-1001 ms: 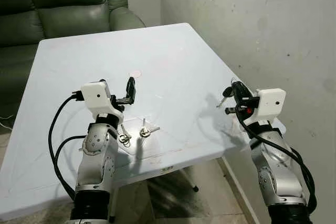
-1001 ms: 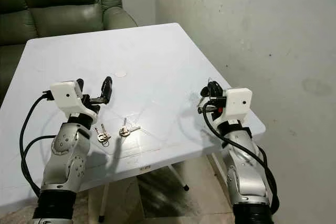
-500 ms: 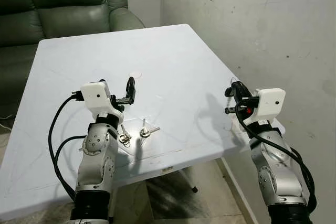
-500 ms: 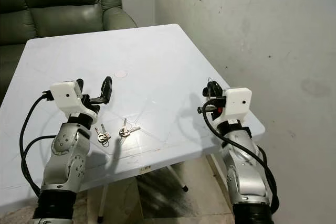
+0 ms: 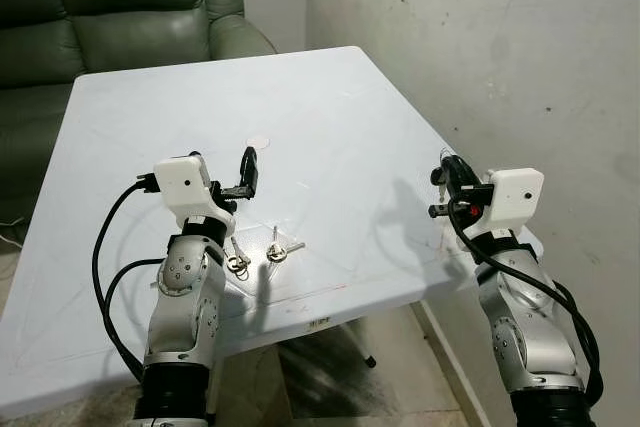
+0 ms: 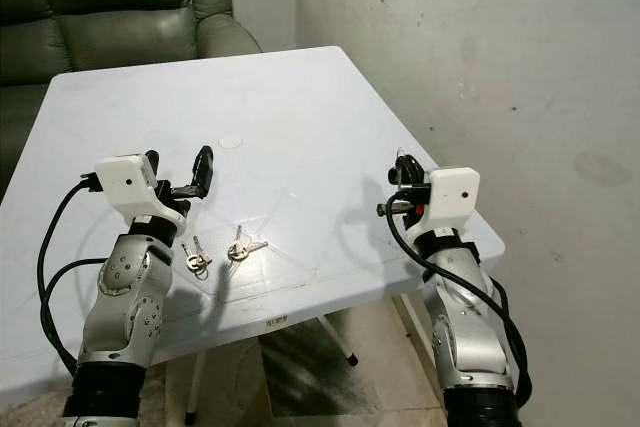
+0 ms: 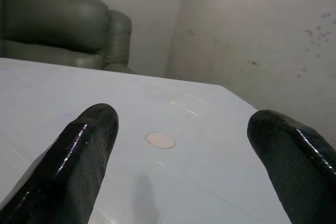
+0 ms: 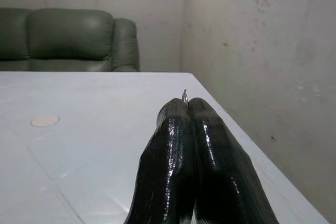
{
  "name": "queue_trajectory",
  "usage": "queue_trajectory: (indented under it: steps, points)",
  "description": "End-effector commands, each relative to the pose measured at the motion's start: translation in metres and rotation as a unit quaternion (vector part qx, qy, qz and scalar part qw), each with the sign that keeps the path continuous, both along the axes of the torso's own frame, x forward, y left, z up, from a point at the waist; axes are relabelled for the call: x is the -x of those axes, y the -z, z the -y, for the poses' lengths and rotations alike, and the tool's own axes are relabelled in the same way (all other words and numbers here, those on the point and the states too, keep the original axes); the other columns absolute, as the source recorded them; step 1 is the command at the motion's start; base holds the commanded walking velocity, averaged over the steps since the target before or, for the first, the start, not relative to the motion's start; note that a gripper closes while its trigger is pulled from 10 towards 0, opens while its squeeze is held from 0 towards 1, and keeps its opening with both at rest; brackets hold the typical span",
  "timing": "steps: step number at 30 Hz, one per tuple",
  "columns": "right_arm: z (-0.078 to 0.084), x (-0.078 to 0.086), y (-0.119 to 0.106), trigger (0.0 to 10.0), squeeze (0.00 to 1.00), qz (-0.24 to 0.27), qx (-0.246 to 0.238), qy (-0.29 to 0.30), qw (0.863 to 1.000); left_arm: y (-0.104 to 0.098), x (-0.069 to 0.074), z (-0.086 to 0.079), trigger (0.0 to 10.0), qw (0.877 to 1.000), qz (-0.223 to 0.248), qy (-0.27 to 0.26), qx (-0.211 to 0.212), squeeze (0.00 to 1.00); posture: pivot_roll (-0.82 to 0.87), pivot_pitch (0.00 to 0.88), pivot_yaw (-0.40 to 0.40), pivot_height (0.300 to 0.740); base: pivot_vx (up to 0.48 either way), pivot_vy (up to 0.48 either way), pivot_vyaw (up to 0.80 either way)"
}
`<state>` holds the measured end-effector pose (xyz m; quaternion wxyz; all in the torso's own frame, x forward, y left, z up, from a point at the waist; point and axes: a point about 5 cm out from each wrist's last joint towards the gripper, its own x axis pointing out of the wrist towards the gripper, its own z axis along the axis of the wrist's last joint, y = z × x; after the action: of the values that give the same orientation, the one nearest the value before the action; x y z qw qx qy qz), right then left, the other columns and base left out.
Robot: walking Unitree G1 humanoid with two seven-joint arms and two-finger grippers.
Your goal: Hang keys on a hook
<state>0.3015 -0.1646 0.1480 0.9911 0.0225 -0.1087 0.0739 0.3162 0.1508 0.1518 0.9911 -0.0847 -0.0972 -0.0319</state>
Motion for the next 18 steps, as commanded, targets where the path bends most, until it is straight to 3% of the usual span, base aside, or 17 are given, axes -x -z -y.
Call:
queue_trajectory:
  steps: [1, 12, 18]
  points:
    - [-0.0007, -0.0015, -0.0054, 10.0, 0.00, 0.012, 0.000, -0.002, 1.000, -0.0032, -0.0001, 0.0006, 10.0, 1.000, 0.008, -0.003, -0.008, 0.00, -0.08, 0.000, -0.043, 0.740, 0.000, 0.000, 0.00]
    - [-0.0012, -0.0012, -0.0047, 10.0, 0.00, 0.006, -0.003, -0.005, 1.000, -0.0031, 0.0003, 0.0014, 10.0, 1.000, 0.010, 0.000, 0.003, 0.00, -0.08, 0.000, -0.044, 0.740, 0.000, 0.000, 0.00]
    - [-0.0010, -0.0015, -0.0045, 10.0, 0.00, 0.005, -0.004, -0.006, 1.000, -0.0034, 0.0009, 0.0025, 10.0, 1.000, 0.012, 0.004, -0.002, 0.00, -0.08, 0.000, -0.046, 0.740, 0.000, 0.000, -0.73]
